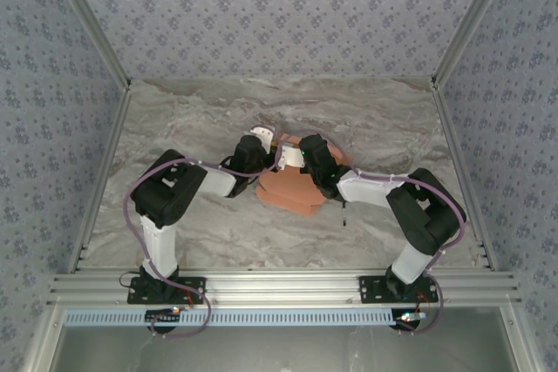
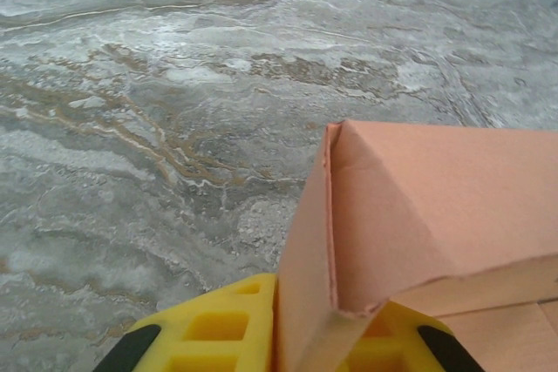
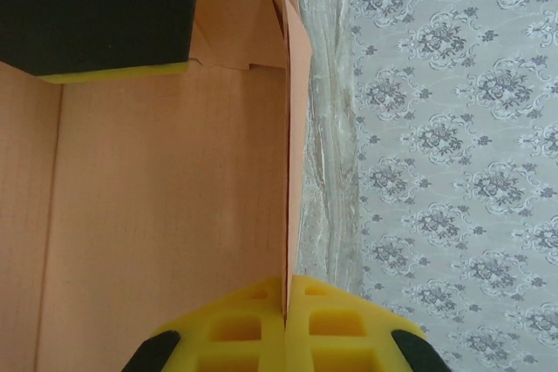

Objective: Fold the paper box

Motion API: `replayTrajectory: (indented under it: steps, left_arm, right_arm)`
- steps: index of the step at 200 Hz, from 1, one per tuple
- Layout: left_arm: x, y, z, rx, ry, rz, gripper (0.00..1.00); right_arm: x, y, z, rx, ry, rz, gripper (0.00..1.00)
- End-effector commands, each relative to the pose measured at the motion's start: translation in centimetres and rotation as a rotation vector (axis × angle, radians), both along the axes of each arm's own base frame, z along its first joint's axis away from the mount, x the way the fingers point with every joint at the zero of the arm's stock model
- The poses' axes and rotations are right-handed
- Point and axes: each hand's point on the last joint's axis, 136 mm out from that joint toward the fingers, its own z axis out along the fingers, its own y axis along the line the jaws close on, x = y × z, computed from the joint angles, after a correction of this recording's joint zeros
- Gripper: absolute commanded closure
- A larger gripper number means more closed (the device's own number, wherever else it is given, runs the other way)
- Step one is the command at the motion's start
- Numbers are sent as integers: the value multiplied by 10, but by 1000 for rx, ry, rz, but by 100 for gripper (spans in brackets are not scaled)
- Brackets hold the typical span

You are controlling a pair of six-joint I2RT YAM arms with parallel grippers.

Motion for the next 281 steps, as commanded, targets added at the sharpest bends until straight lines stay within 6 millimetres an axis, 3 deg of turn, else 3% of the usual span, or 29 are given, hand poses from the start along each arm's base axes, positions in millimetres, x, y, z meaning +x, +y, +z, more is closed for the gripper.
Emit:
replayTrajectory:
  steps: [1,95,140,177,213,248,281]
  left_arm:
    - [28,34,-6,1,9,241,90]
    - [30,38,-15,63,17,407,95]
    - [20,14,3,-37,-39,209,87]
    - [11,11,10,-87,-28,86,70]
    - [3,12,8,-68,-19,28,61]
    - [0,15,4,-56,-18,31,59]
    - [3,17,2,-29,-31,40,66]
  right_arm:
    - [-15,14,-9,15,63,58,100]
    - [-17,14,-8,34,66,48,100]
    - [-15,7,-8,33,62,22,100]
    - [-13,3,-7,34,61,9,100]
    - [-12,3,-7,35,64,7,100]
    - [-11,4,-5,33,64,6,100]
    - [-10,5,-5,34,68,9,100]
